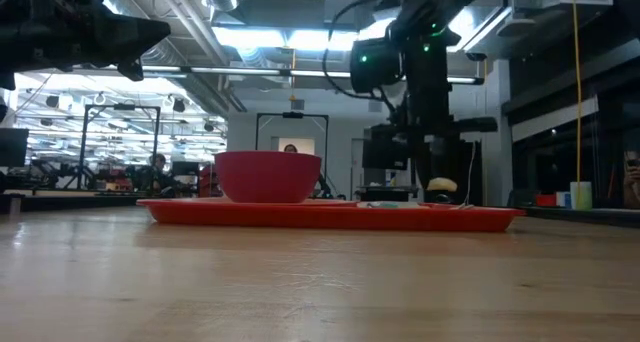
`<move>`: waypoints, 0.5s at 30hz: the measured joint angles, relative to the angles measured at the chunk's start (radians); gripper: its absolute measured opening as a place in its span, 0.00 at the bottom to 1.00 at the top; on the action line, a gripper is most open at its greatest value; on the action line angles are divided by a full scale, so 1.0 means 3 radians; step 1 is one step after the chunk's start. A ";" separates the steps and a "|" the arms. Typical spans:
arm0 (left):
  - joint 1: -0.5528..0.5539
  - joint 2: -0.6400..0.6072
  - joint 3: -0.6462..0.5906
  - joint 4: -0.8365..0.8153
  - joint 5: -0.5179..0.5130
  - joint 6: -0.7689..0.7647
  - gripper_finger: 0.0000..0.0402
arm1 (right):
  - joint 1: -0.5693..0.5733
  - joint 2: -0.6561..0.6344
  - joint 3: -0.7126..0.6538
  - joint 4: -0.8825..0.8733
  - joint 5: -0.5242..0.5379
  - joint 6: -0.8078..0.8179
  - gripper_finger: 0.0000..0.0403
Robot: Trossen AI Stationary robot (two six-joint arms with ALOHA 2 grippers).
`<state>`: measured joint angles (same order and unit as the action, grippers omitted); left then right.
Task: Set up tray
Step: Put the yellow knife on top of the brown napkin on the right side of the orange fork
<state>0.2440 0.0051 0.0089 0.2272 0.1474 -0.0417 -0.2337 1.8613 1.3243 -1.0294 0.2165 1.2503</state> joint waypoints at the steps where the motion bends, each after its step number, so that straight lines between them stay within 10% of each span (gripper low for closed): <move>1: 0.0000 0.0000 0.0000 0.0000 0.0000 0.0002 0.01 | -0.0002 0.0030 0.0000 -0.0001 -0.0021 0.0008 0.15; 15: 0.0001 0.0000 0.0000 0.0000 0.0000 0.0002 0.01 | -0.0077 0.0252 0.0000 0.0072 -0.0118 0.0008 0.15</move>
<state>0.2443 0.0051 0.0090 0.2272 0.1474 -0.0410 -0.2567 1.9368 1.3243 -1.0079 0.1810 1.2526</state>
